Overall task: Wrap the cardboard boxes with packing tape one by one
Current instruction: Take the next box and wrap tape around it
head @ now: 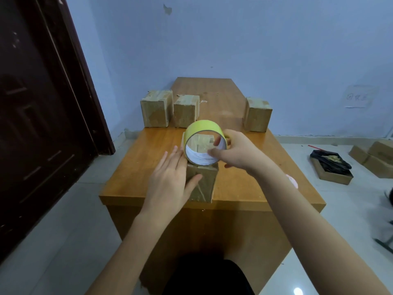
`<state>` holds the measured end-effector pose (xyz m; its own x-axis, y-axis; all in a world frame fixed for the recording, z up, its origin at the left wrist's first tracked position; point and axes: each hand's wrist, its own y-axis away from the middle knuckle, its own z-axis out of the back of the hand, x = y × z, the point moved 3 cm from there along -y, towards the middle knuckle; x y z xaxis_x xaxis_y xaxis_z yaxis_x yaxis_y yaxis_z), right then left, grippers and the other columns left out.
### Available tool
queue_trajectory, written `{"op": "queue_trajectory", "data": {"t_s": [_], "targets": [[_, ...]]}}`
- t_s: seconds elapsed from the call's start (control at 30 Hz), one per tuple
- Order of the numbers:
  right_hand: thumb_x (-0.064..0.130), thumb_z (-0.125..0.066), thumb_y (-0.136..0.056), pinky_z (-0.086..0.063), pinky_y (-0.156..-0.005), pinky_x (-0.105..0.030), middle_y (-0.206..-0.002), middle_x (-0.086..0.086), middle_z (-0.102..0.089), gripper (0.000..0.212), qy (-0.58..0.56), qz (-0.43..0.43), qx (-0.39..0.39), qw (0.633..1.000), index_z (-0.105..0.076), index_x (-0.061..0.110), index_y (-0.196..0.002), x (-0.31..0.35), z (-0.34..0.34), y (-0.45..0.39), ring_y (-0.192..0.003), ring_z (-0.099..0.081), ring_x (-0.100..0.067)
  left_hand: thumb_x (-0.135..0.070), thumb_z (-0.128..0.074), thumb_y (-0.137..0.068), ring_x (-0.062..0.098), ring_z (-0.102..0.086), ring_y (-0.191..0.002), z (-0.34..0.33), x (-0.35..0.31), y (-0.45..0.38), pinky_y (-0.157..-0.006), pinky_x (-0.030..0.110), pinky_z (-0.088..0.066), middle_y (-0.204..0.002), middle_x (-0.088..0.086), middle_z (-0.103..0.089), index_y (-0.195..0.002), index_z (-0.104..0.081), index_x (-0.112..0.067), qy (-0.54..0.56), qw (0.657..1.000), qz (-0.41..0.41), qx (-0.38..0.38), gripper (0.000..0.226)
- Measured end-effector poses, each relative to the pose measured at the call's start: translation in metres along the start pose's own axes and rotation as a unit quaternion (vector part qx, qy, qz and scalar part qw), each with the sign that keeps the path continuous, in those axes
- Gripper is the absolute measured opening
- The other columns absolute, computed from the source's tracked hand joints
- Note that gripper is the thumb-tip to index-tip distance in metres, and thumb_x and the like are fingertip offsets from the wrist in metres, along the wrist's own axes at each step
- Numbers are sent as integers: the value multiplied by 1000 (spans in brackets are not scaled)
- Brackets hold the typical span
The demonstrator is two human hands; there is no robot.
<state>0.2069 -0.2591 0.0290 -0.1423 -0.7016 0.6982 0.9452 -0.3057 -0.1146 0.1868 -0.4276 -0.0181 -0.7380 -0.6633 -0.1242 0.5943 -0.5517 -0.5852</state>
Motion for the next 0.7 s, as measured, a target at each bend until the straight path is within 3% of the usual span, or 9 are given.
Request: {"op": "queue_trajectory", "data": {"t_s": [0.1, 0.23, 0.33, 0.4, 0.5, 0.6, 0.7], "targets": [[23, -66, -84, -59, -72, -46, -101, -6, -64, 29, -48, -9, -15, 999, -55, 12, -109, 3, -16, 3, -88, -64, -25, -39, -63, -84, 23, -42, -128, -3, 5, 5, -105, 36, -25, -132, 16, -53, -126, -54, -1, 44, 998, 36, -15, 57], [10, -51, -93, -60, -64, -35, -96, -7, -58, 7, -92, 1, 15, 996, -50, 15, -98, 5, -15, 2, -90, -61, -26, -35, -61, -86, 15, -31, -123, -4, 4, 6, -102, 39, -24, -132, 17, -53, -126, -54, 0, 82, 995, 47, -30, 53], [2, -44, -94, -60, -60, -33, -106, -14, -55, 11, -136, -33, 40, 989, -49, 6, -103, 2, -5, 1, -99, -57, -30, -33, -61, -86, 26, -44, -125, -3, 4, 7, -102, 39, -25, -131, 18, -54, -124, -56, 0, 73, 996, 53, -19, 51], [-4, -42, -91, -60, -59, -36, -108, -18, -56, 12, -224, -70, 36, 971, -48, 4, -97, -4, 1, 3, -98, -58, -33, -32, -64, -84, 31, -50, -121, -1, 3, 7, -99, 40, -27, -129, 18, -55, -124, -57, 0, 68, 996, 58, -19, 52], [1, -48, -92, -59, -56, -34, -105, -16, -63, 9, -309, -89, 7, 947, -52, 8, -97, -14, 2, 7, -91, -64, -28, -38, -63, -82, 31, -52, -120, 2, 2, 3, -98, 39, -26, -128, 16, -56, -124, -57, -1, 64, 996, 62, -24, 56], [10, -55, -92, -58, -55, -30, -99, -8, -62, 6, -285, -78, -25, 955, -54, 14, -97, -20, -7, 7, -91, -63, -21, -59, -46, -82, 24, -44, -128, 4, 4, -3, -103, 32, -22, -134, 11, -53, -126, -57, -7, 78, 994, 76, -14, 69], [14, -59, -90, -57, -56, -23, -93, -3, -62, 7, -216, -50, -17, 975, -55, 19, -90, -20, -15, 5, -85, -61, -15, -64, -39, -80, 22, -41, -131, 0, 2, -7, -102, 31, -31, -143, 8, -43, -133, -48, -9, 66, 995, 81, -3, 77]]}}
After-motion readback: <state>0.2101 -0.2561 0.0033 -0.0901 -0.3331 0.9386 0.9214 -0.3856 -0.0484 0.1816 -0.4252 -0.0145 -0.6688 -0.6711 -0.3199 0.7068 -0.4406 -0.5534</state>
